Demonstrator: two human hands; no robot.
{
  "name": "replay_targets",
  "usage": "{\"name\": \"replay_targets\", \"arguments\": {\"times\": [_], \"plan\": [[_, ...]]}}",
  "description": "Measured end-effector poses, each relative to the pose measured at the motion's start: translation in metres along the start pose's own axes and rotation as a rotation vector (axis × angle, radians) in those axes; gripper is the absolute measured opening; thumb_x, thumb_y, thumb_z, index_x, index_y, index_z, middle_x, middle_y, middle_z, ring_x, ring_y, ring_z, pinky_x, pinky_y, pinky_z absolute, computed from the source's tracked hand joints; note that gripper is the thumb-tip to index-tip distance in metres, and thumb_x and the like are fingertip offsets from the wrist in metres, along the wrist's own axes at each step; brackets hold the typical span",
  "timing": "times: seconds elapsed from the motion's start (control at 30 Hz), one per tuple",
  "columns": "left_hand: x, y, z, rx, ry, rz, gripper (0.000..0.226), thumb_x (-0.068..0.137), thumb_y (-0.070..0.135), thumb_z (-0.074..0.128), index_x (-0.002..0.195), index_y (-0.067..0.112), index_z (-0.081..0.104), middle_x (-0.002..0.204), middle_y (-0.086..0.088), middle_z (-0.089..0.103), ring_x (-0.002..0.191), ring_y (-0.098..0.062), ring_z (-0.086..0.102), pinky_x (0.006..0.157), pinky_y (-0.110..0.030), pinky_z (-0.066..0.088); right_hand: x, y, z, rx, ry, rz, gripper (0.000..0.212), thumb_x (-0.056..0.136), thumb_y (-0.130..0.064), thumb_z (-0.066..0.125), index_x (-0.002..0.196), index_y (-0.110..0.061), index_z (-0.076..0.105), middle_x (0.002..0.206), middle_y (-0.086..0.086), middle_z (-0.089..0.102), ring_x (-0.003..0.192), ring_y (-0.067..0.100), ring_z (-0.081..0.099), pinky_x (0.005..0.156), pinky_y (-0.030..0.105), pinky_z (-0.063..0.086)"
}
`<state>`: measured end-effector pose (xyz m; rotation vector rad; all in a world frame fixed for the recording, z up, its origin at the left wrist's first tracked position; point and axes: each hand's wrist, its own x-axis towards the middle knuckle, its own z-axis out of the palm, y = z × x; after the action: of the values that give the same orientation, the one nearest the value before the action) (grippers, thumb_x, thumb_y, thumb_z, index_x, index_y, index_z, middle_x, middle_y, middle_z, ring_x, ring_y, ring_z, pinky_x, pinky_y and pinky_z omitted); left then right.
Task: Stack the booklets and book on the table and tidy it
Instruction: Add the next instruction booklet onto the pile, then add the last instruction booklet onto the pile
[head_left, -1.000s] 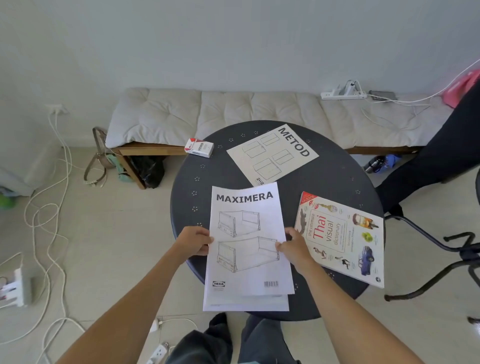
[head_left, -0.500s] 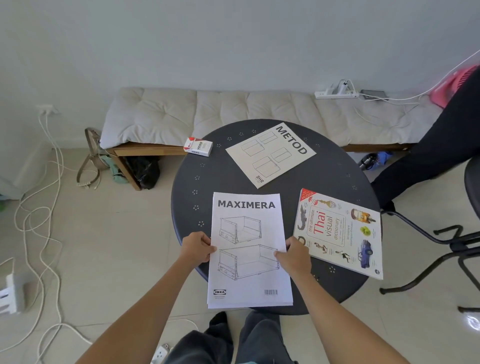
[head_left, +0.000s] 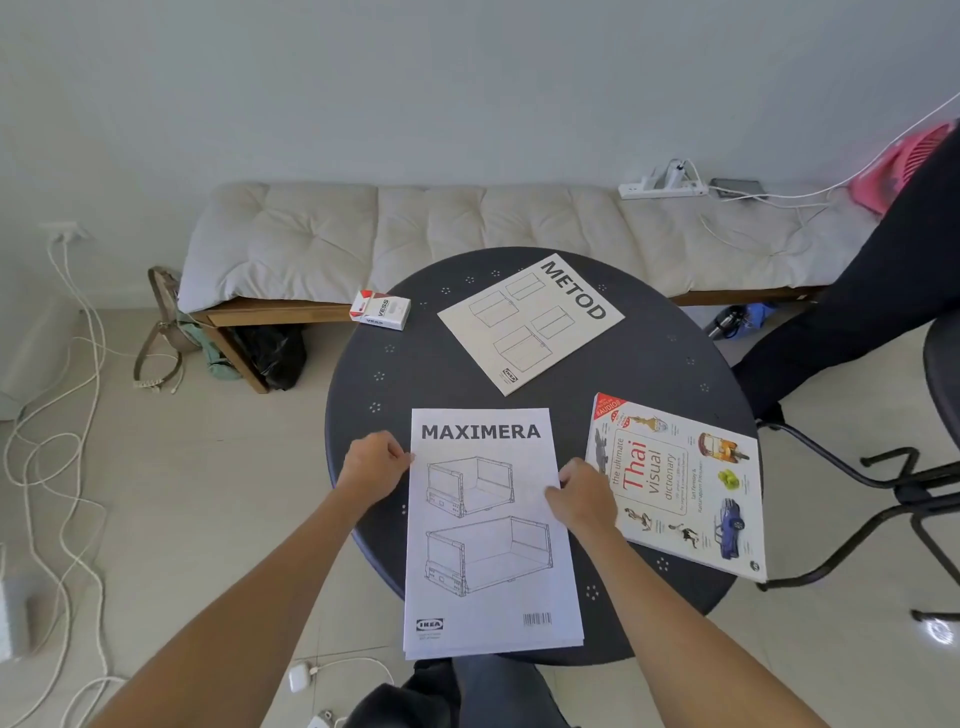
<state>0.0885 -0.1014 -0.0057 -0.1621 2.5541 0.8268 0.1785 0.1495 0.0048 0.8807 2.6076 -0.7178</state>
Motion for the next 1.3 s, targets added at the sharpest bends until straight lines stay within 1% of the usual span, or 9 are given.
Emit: {"name": "replay_targets", "arguments": {"times": [0.17,0.27,0.33,0.47,0.6,0.67,0.77,0.97,1.3], "plan": [[0.054,0.045,-0.009,0.017,0.022,0.065,0.020,0.091,0.024,0.057,0.103,0.009,0.059,0.101,-0.011,0.067,0.091,-0.026,0.060,0.078,-0.033,0.049,0.053,-0.022,-0.024,0.247,-0.045,0.035,0.021,0.089,-0.023,0.060,0.091,-0.003,0.067,0.079,0.005,0.067,0.064,0.015,0.056,0.063,0.029,0.044],[0.083,0.073,-0.010,0.045,0.030,0.084,0.032,0.092,0.020,0.055,0.122,0.008,0.050,0.116,-0.013,0.061,0.103,-0.027,0.059,0.084,-0.033,0.048,0.088,-0.037,-0.035,0.428,-0.122,0.162,0.031,0.087,-0.022,0.056,0.060,-0.016,0.043,0.061,0.005,0.049,0.055,0.019,0.044,0.058,0.032,0.035],[0.102,0.089,-0.009,0.084,0.027,0.098,0.037,0.092,0.019,0.056,0.126,0.007,0.047,0.125,-0.014,0.054,0.109,-0.029,0.057,0.090,-0.034,0.047,0.109,-0.046,-0.038,0.538,-0.132,0.232,0.031,0.086,-0.020,0.057,0.061,-0.017,0.039,0.062,0.006,0.043,0.058,0.019,0.040,0.061,0.034,0.034],[0.146,0.120,-0.010,0.160,0.043,0.151,0.047,0.091,0.019,0.056,0.132,0.003,0.040,0.136,-0.018,0.042,0.122,-0.036,0.048,0.101,-0.043,0.041,0.145,-0.054,-0.040,0.647,-0.129,0.344,0.020,0.083,-0.016,0.060,0.070,-0.012,0.046,0.072,0.007,0.042,0.071,0.023,0.046,0.077,0.036,0.052],[0.186,0.145,-0.009,0.162,0.058,0.127,0.059,0.091,0.019,0.057,0.140,0.000,0.030,0.142,-0.021,0.037,0.130,-0.038,0.041,0.106,-0.045,0.037,0.172,-0.060,-0.046,0.838,-0.166,0.481,0.019,0.083,-0.009,0.060,0.069,-0.012,0.047,0.063,0.003,0.043,0.054,0.018,0.042,0.066,0.027,0.046],[0.201,0.148,-0.007,0.167,0.047,0.088,0.061,0.091,0.021,0.058,0.141,0.000,0.029,0.144,-0.021,0.036,0.131,-0.038,0.040,0.108,-0.046,0.037,0.182,-0.063,-0.049,0.910,-0.170,0.534,0.007,0.086,-0.008,0.061,0.083,-0.007,0.054,0.069,0.004,0.051,0.055,0.015,0.049,0.066,0.024,0.050],[0.217,0.151,-0.001,0.206,0.041,0.110,0.059,0.090,0.024,0.059,0.139,0.002,0.034,0.142,-0.018,0.039,0.130,-0.037,0.039,0.106,-0.048,0.037,0.194,-0.066,-0.051,0.915,-0.137,0.568,0.014,0.085,-0.006,0.058,0.099,-0.001,0.057,0.082,0.010,0.056,0.066,0.019,0.054,0.077,0.028,0.054],[0.227,0.159,0.005,0.238,0.034,0.115,0.050,0.089,0.035,0.059,0.129,0.008,0.046,0.132,-0.019,0.046,0.123,-0.037,0.044,0.101,-0.046,0.040,0.202,-0.071,-0.047,0.895,-0.087,0.598,0.012,0.083,-0.005,0.056,0.095,-0.002,0.059,0.085,0.010,0.056,0.071,0.022,0.053,0.069,0.027,0.050],[0.209,0.162,-0.010,-0.244,-0.176,-0.020,0.028,0.094,0.016,0.049,0.121,0.012,0.059,0.128,-0.012,0.057,0.115,-0.033,0.056,0.094,-0.045,0.052,0.196,-0.077,-0.043,0.997,-0.097,0.630,0.024,0.080,0.001,0.060,0.104,0.001,0.063,0.091,0.015,0.066,0.074,0.028,0.063,0.074,0.039,0.060]]}}
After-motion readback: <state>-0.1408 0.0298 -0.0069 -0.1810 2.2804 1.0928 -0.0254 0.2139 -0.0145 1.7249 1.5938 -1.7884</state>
